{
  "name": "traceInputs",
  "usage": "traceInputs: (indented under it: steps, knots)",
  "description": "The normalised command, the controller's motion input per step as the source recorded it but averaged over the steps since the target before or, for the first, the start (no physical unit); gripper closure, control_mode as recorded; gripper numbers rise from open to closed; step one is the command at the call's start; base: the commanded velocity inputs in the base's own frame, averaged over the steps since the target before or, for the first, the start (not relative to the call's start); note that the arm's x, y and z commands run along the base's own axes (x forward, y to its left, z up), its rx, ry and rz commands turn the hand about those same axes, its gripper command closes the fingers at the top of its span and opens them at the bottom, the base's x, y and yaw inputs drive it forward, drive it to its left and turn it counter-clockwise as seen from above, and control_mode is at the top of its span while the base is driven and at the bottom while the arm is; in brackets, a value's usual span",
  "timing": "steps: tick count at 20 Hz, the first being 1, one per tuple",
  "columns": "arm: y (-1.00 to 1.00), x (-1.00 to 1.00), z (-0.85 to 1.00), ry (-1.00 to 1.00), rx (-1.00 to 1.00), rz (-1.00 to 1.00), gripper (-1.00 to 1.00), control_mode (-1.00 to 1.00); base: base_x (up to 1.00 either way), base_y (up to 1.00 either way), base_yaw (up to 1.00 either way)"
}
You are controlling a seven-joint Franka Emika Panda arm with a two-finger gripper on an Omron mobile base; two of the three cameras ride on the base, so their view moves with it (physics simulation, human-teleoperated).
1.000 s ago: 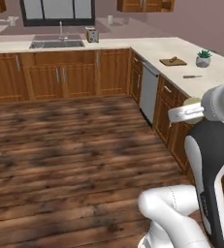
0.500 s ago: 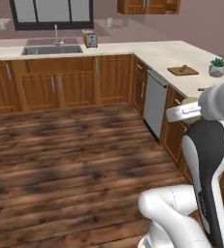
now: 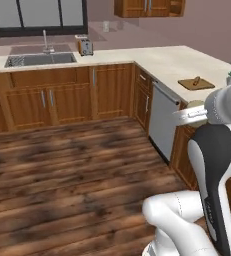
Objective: Retrieve the sausage and cheese from the fridge and place them on the cutting board on the counter.
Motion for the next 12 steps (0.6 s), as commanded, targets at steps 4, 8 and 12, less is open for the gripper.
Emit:
traceInputs:
  steps: [4, 8, 12]
  knots:
    - [0.0, 0.0, 0.0, 0.0, 0.0, 0.0, 1.0, 1.0, 1.0, 0.28, -0.25]
    - [0.0, 0.0, 0.0, 0.0, 0.0, 0.0, 1.0, 1.0, 0.92, 0.57, -0.47]
    - [0.0, 0.0, 0.0, 0.0, 0.0, 0.0, 1.0, 1.0, 0.55, 0.63, -0.71]
